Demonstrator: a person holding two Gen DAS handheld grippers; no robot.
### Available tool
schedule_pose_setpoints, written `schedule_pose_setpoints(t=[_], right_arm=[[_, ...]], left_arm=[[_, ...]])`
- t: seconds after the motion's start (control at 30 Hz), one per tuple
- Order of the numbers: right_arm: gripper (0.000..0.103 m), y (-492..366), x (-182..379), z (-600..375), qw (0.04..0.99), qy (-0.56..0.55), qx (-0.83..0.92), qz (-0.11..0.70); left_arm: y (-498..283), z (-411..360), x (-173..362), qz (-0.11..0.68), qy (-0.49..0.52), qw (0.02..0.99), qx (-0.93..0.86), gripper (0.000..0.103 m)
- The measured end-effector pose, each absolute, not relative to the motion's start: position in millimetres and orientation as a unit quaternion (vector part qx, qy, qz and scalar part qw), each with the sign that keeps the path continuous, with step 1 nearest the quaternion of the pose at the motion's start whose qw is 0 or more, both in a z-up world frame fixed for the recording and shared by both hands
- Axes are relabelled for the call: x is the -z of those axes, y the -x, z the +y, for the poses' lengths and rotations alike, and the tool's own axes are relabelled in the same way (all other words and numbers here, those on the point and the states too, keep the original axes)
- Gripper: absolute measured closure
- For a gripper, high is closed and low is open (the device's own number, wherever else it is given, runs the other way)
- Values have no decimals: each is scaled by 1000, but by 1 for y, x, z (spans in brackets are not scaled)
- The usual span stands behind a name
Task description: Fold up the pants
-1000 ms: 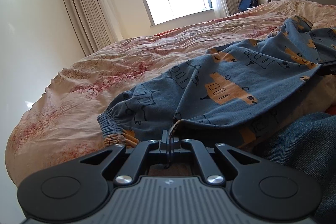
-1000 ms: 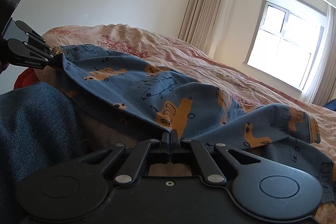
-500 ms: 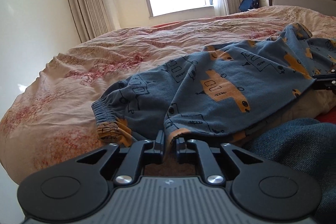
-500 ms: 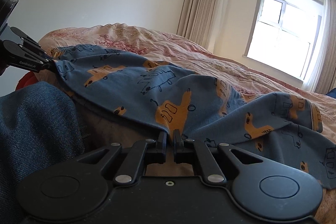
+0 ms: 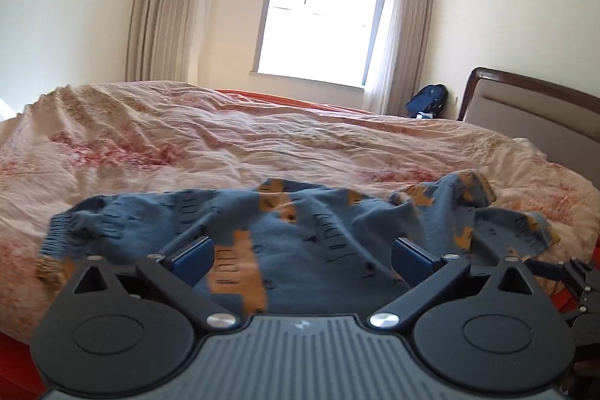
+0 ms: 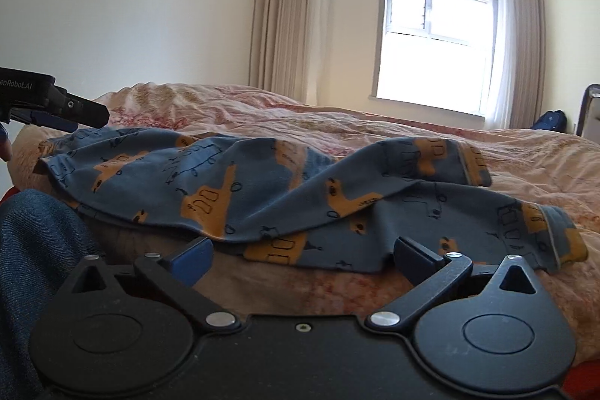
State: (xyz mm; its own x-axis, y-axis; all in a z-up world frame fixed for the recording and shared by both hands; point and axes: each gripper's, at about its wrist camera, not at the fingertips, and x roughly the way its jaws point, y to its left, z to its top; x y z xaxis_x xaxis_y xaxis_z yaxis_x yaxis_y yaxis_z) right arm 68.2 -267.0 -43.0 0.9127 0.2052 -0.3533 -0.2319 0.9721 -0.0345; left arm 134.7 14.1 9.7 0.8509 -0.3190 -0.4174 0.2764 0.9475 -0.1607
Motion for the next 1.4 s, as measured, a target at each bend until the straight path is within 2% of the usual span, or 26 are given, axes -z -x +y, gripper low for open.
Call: schedule_pose_setpoints(t=[0.17, 0.37, 0.63, 0.67, 0.73, 0.77, 0.87, 0.93, 1.0, 1.03, 1.07, 1.13, 1.17, 1.4], right_arm=[[1, -55, 39, -320, 985, 15, -37, 170], [1, -62, 27, -399, 984, -2, 10, 179], [0, -127, 10, -469, 953, -117, -90, 263], [0, -137, 12, -475, 945, -144, -103, 275], [1, -159, 17, -482, 926, -194, -112, 304], [1, -167, 20, -485, 918, -213, -111, 315], [17, -185, 26, -492, 903, -261, -107, 324], [25, -192, 27, -495, 895, -287, -107, 323], [39, -195, 28, -498, 892, -301, -103, 322], [50, -198, 27, -499, 892, -301, -94, 323], [69, -199, 27, -499, 896, -294, -83, 322], [87, -200, 23, -499, 906, -269, -72, 318], [92, -200, 19, -496, 913, -253, -70, 312], [95, -202, -6, -451, 963, -15, -37, 265]], left_arm=[[-151, -60, -5, 229, 13, 949, 217, 0], [-151, -161, 14, 230, -102, 933, 259, 0], [-141, -220, 41, 189, -234, 928, 220, 1], [-140, -222, 42, 188, -235, 928, 219, 4], [-139, -226, 44, 189, -238, 927, 220, 20], [-138, -226, 45, 189, -239, 927, 219, 23], [-137, -228, 49, 188, -240, 928, 216, 39], [-139, -225, 50, 195, -234, 928, 215, 54], [-144, -222, 52, 209, -224, 927, 216, 63], [-146, -220, 53, 216, -220, 926, 216, 66], [-148, -219, 54, 220, -216, 927, 216, 66], [-149, -215, 54, 220, -209, 928, 214, 66], [-149, -214, 54, 219, -207, 930, 212, 66], [-147, -209, 55, 213, -198, 933, 210, 66]])
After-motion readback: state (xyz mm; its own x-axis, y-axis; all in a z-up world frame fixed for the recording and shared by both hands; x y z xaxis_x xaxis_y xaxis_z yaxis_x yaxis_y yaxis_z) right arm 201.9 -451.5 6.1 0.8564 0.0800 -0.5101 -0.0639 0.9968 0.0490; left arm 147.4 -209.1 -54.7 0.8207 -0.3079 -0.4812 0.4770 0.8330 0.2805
